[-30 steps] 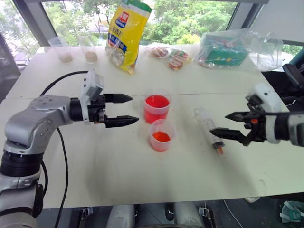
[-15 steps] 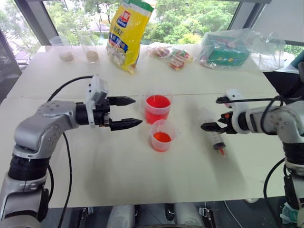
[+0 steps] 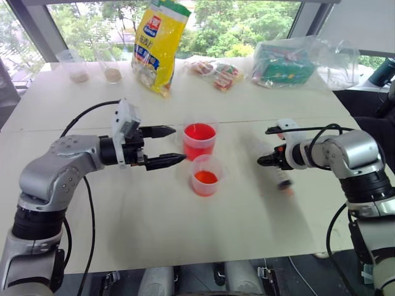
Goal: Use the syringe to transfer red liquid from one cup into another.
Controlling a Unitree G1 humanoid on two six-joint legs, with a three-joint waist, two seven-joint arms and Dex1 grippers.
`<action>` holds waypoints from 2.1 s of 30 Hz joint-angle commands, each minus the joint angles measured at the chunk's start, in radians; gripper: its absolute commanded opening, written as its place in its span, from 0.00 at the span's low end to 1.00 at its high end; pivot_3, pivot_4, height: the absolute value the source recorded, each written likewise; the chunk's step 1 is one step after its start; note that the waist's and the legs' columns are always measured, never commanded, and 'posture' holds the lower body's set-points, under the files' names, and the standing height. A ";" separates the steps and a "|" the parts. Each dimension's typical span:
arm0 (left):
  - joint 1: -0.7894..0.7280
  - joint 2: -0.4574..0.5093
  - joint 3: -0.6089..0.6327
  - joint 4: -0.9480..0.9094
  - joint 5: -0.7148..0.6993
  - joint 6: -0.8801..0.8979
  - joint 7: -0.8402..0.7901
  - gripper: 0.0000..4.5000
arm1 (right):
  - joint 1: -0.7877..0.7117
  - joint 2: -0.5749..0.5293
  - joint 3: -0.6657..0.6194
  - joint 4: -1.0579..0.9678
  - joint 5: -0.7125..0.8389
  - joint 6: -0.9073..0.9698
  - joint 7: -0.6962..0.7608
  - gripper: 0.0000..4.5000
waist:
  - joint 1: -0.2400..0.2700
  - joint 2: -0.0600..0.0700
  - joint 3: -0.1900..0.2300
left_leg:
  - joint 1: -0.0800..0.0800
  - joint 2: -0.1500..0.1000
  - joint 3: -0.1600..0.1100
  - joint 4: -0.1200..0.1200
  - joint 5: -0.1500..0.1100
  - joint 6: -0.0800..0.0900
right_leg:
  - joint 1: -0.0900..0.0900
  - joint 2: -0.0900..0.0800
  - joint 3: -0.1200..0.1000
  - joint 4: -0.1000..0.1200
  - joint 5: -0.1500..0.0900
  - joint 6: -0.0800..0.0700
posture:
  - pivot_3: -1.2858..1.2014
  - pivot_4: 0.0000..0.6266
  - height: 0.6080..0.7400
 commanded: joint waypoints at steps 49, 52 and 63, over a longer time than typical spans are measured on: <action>-0.458 -0.159 -0.085 0.368 0.166 -0.157 -0.076 1.00 | 0.162 0.689 -0.203 0.112 -0.168 -1.424 0.247 0.30 | 0.005 0.002 0.001 | -0.001 -0.002 0.000 -0.001 0.001 -0.002 | -0.001 -0.002 -0.001 0.001 0.000 0.000 | 0.52 0.24 1.00; -0.483 -0.191 -0.101 0.394 0.183 -0.170 -0.083 1.00 | 0.167 0.687 -0.198 0.113 -0.176 -1.432 0.248 0.30 | 0.002 0.002 0.001 | -0.001 -0.001 0.000 -0.001 0.001 -0.002 | -0.001 -0.001 -0.001 0.002 0.000 0.000 | 0.52 0.24 1.00; -0.494 -0.229 -0.122 0.398 0.205 -0.151 -0.106 1.00 | 0.148 0.686 -0.190 0.133 -0.182 -1.444 0.242 0.30 | 0.004 0.002 0.001 | -0.001 -0.001 0.000 -0.001 0.001 -0.002 | -0.001 -0.001 -0.001 0.002 0.000 0.000 | 0.52 0.24 1.00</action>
